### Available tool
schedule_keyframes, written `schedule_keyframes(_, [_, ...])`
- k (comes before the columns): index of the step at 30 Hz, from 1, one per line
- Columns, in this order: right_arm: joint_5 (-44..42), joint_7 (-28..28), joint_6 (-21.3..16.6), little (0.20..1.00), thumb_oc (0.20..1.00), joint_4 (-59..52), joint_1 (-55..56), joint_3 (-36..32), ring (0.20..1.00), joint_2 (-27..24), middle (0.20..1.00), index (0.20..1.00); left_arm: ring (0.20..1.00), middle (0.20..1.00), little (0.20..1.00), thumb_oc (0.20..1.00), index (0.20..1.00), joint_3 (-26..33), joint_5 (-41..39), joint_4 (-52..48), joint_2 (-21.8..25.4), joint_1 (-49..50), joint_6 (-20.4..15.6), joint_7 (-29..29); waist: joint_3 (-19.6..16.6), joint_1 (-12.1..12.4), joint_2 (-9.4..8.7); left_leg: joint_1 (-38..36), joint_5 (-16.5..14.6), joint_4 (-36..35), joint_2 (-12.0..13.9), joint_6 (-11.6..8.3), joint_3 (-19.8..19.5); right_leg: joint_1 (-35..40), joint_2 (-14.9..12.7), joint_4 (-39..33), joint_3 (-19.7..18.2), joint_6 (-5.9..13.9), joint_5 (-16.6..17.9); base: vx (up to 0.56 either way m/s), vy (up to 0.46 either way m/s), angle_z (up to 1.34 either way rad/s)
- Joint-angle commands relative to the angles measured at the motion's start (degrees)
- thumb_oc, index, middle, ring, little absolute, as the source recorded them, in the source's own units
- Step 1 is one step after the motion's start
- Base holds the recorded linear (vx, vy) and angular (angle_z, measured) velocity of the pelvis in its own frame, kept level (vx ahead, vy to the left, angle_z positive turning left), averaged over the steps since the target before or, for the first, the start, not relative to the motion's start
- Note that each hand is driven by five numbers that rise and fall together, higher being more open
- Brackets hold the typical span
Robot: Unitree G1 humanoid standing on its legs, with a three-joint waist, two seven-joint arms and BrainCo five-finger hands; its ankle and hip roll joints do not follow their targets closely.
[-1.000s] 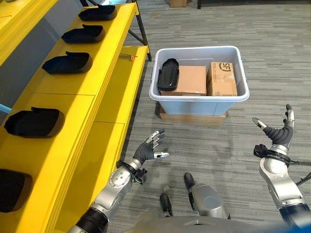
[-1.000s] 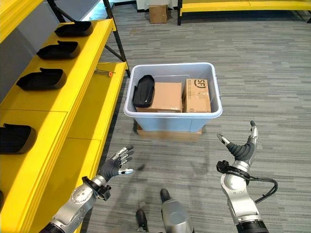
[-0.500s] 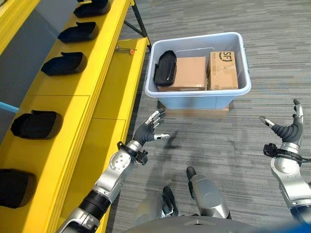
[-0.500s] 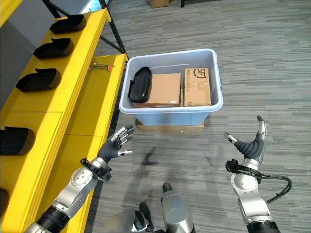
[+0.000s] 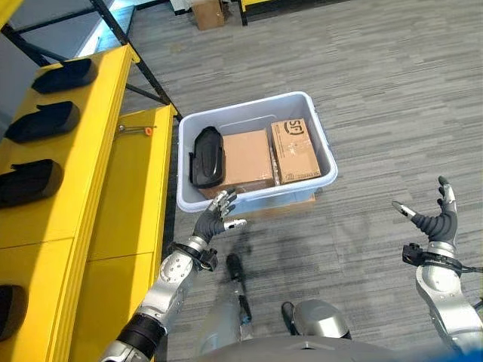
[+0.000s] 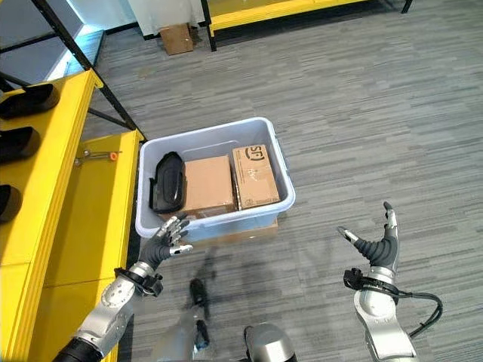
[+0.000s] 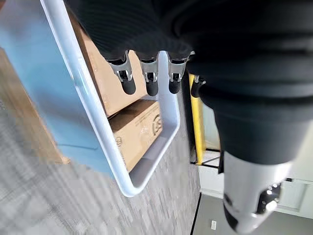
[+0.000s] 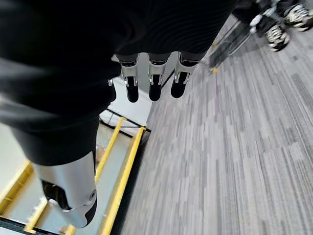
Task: Move parts from the plastic box to the shelf.
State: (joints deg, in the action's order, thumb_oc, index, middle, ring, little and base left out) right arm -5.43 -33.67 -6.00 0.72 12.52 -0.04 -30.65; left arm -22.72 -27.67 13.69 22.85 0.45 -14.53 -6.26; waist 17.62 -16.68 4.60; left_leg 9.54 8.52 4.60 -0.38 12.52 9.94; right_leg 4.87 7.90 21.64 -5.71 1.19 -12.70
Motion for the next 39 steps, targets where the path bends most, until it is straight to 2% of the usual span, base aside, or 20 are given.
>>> schedule_keyframes(1, [0.39,-0.78,-1.92,1.0,1.0,-4.12,-0.91,-1.59,1.0,-2.74,1.0,1.0,1.0,1.0,1.0,1.0,1.0,3.22,-1.27,-3.98,0.48,-2.17,-3.5,-0.14,-1.28,-0.34,0.53,-2.38,-4.74,-4.3,8.03,-16.36,-0.62,-4.12,-9.55,-10.21,-1.06,1.14,2.65,0.15,0.206,-0.16])
schedule_keyframes(4, [0.79,-0.73,-1.43,1.0,1.0,-4.79,-1.02,-1.95,1.0,-2.31,1.0,1.0,1.0,1.0,1.0,1.0,1.0,2.7,-1.15,-4.99,0.45,-2.68,-2.6,1.76,-1.33,-0.63,0.67,-4.34,-7.44,-3.9,5.49,-14.81,0.49,-5.67,-10.36,-11.51,-0.81,1.85,4.53,0.23,0.24,0.36])
schedule_keyframes(6, [1.38,-0.19,-2.05,1.0,1.0,-5.77,-1.95,-1.57,1.0,-1.77,1.0,1.0,1.0,1.0,1.0,1.0,1.0,3.36,-0.84,-6.7,1.05,-1.83,-1.42,3.1,-1.35,0.27,0.05,-5.33,-9.69,-3.34,3.49,-13.26,0.06,-6.71,-11.26,-12.03,-0.92,2.62,5.78,0.27,0.176,0.1])
schedule_keyframes(9, [0.99,-0.87,-0.99,1.0,1.0,-7.17,-3.97,-0.56,1.0,-0.66,1.0,1.0,1.0,1.0,1.0,1.0,1.0,4.06,0.08,-8.49,1.97,-0.85,0.46,2.84,-1.72,1.7,-0.77,-5.7,-11.86,-2.26,2.11,-11.68,-0.63,-7.78,-12.51,-11.2,-1.03,3.73,6.31,0.17,0.044,0.27])
schedule_keyframes(15, [1.38,-1.18,-0.23,1.0,1.0,-7.37,-5.18,0.29,1.0,-0.27,1.0,1.0,1.0,1.0,1.0,1.0,1.0,3.9,0.25,-9.33,2.14,-0.22,1.14,2.7,-1.79,2.3,-0.69,-5.96,-12.48,-1.96,1.74,-11.27,-0.85,-8.3,-12.97,-10.77,-0.98,4.08,6.37,0.08,0.024,0.29])
schedule_keyframes(16, [1.9,-0.74,0.29,1.0,1.0,-7.7,-5.65,0.45,1.0,-0.12,1.0,1.0,1.0,1.0,1.0,1.0,1.0,3.92,-0.05,-9.66,2.3,0.86,1.48,3.33,-2.02,3.08,-0.82,-6.45,-13.07,-1.93,1.47,-10.93,-1.13,-8.46,-13.3,-10.92,-0.52,4.36,6.62,0.16,0.031,0.09])
schedule_keyframes(22, [1.9,-0.72,0.29,1.0,1.0,-7.71,-5.6,0.47,1.0,-0.07,1.0,1.0,1.0,1.0,1.0,1.0,1.0,3.95,0.02,-9.84,2.39,1.12,1.55,3.41,-2.04,3.12,-0.94,-6.55,-13.23,-1.83,1.37,-10.85,-1.22,-8.27,-13.39,-11.02,-0.44,4.42,6.59,0.06,0.028,-0.09])
schedule_keyframes(23, [2.88,0.58,-0.53,1.0,1.0,-8.61,-5.46,0.0,1.0,-0.61,1.0,1.0,1.0,1.0,1.0,1.0,1.0,4.51,-0.58,-10.08,2.5,2.66,1.27,3.23,-2.16,3.95,-1.41,-6.61,-14.2,-0.43,0.99,-10.32,-1.44,-8.26,-13.87,-10.23,-0.18,4.6,6.43,0.17,0.139,-0.01])
schedule_keyframes(25, [2.91,0.66,-0.55,1.0,1.0,-8.69,-5.3,-0.03,1.0,-0.56,1.0,1.0,1.0,1.0,1.0,1.0,1.0,4.52,-0.62,-10.21,2.57,2.83,1.3,3.2,-2.2,3.94,-1.5,-6.48,-14.57,0.06,0.93,-10.26,-1.44,-8.28,-13.96,-9.97,-0.2,4.66,6.18,0.16,0.149,-0.04])
schedule_keyframes(27, [3.27,0.76,-0.12,1.0,1.0,-9.3,-5.45,-0.19,1.0,-0.45,1.0,1.0,1.0,1.0,1.0,1.0,1.0,4.76,0.88,-11.01,2.75,3.96,2.1,2.46,-3.0,4.67,-2.03,-6.76,-15.82,1.44,0.26,-9.41,-1.28,-7.79,-15.04,-9.12,-0.15,5.47,6.16,0.24,0.252,0.04])
schedule_keyframes(28, [2.63,-0.1,0.94,1.0,1.0,-8.4,-6.39,0.04,1.0,-0.11,1.0,1.0,1.0,1.0,1.0,1.0,1.0,4.8,1.53,-11.0,3.19,4.76,2.37,1.64,-3.55,5.49,-2.87,-7.62,-17.49,2.29,-0.93,-7.89,-1.17,-8.97,-16.63,-5.0,0.23,5.88,9.1,0.21,0.222,0.05])
schedule_keyframes(29, [1.91,-0.17,1.43,1.0,1.0,-8.15,-6.85,0.13,1.0,-0.06,1.0,1.0,1.0,1.0,1.0,1.0,1.0,4.75,1.21,-11.3,3.34,5.18,2.45,1.84,-3.82,5.94,-2.96,-7.77,-17.69,2.19,-0.96,-7.37,-0.67,-10.88,-16.5,-2.18,-0.08,5.81,10.53,0.21,0.212,0.0])
schedule_keyframes(30, [1.07,-0.05,1.76,1.0,1.0,-8.19,-7.08,0.16,1.0,-0.14,1.0,1.0,1.0,1.0,1.0,1.0,1.0,4.83,1.13,-11.56,3.35,5.25,2.74,2.41,-3.87,6.11,-3.1,-7.93,-17.77,2.08,-1.03,-7.23,-0.51,-11.48,-16.38,-2.25,0.2,5.75,10.68,0.07,0.051,-0.19])
schedule_keyframes(33, [1.25,0.66,1.09,1.0,1.0,-7.06,-8.15,0.79,1.0,-0.2,1.0,1.0,1.0,1.0,1.0,1.0,1.0,4.75,0.73,-10.98,3.18,4.61,2.48,3.27,-3.44,5.92,-3.58,-8.57,-17.62,0.98,-1.15,-7.21,0.02,-12.88,-15.01,-7.16,0.67,6.3,11.1,0.0,-0.037,-0.45])
schedule_keyframes(35, [1.2,0.49,0.79,1.0,1.0,-6.75,-8.89,1.09,1.0,-0.11,1.0,1.0,1.0,1.0,1.0,1.0,1.0,5.02,0.96,-10.56,3.06,4.04,1.92,3.06,-2.75,5.61,-4.24,-9.59,-17.61,-0.68,-1.6,-7.14,0.15,-14.01,-14.07,-12.92,0.65,7.45,13.27,-0.03,-0.111,-0.22])
schedule_keyframes(36, [0.63,0.55,1.02,1.0,1.0,-6.83,-8.93,1.14,1.0,0.0,1.0,1.0,1.0,1.0,1.0,1.0,1.0,4.9,1.41,-10.39,2.87,3.97,1.62,3.15,-2.4,5.38,-4.56,-10.1,-17.58,-1.17,-1.55,-7.26,0.0,-15.09,-13.39,-13.87,0.28,7.85,14.88,-0.03,-0.135,-0.09])
schedule_keyframes(39, [-0.41,0.8,1.21,1.0,1.0,-7.36,-7.7,0.48,1.0,0.09,1.0,1.0,1.0,1.0,1.0,1.0,1.0,4.16,2.67,-10.4,2.4,3.64,1.71,3.28,-2.24,4.62,-4.78,-11.21,-16.72,-3.37,-1.38,-7.54,-0.61,-15.1,-11.52,-15.42,-0.92,7.64,15.14,-0.05,-0.158,0.01])
